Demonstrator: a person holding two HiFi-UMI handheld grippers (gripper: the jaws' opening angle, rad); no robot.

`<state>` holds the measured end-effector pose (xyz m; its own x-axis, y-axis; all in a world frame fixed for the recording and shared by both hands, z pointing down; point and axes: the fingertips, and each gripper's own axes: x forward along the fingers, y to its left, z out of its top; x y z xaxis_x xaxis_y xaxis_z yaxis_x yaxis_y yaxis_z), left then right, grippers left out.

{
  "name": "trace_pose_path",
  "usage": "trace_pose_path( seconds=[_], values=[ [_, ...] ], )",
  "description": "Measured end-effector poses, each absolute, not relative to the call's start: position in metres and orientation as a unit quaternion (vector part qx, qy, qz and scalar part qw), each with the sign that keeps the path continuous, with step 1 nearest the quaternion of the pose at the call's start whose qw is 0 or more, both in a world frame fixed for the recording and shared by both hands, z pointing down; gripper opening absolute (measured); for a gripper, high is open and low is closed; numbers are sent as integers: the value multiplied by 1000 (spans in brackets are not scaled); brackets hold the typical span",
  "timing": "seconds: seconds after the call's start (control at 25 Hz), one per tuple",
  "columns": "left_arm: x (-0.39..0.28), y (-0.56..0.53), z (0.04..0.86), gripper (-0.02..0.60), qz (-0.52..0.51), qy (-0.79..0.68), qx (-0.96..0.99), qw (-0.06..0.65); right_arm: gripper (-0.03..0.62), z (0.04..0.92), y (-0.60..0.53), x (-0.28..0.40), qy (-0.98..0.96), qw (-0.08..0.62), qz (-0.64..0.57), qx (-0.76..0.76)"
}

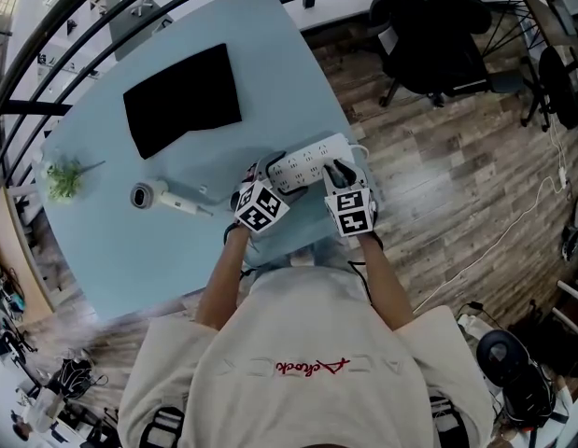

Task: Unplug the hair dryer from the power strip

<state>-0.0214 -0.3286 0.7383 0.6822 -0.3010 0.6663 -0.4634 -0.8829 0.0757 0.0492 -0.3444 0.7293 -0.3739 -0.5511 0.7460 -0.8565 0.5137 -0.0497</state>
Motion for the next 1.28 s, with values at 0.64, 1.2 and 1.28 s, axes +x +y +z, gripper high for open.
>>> trace_pose_path(
  seconds=[0.64, 1.2, 1.28],
  values=[
    [-20, -327, 742, 400, 362, -197, 901, 136, 114, 726, -340, 50, -790, 341, 235, 452],
    [-18, -326, 743, 402, 367, -193, 899, 142, 112, 723, -337, 52, -791, 329, 233, 461],
    [-19, -325, 743, 402, 367, -193, 898, 144, 112, 722, -336, 51, -791, 328, 232, 461]
  ],
)
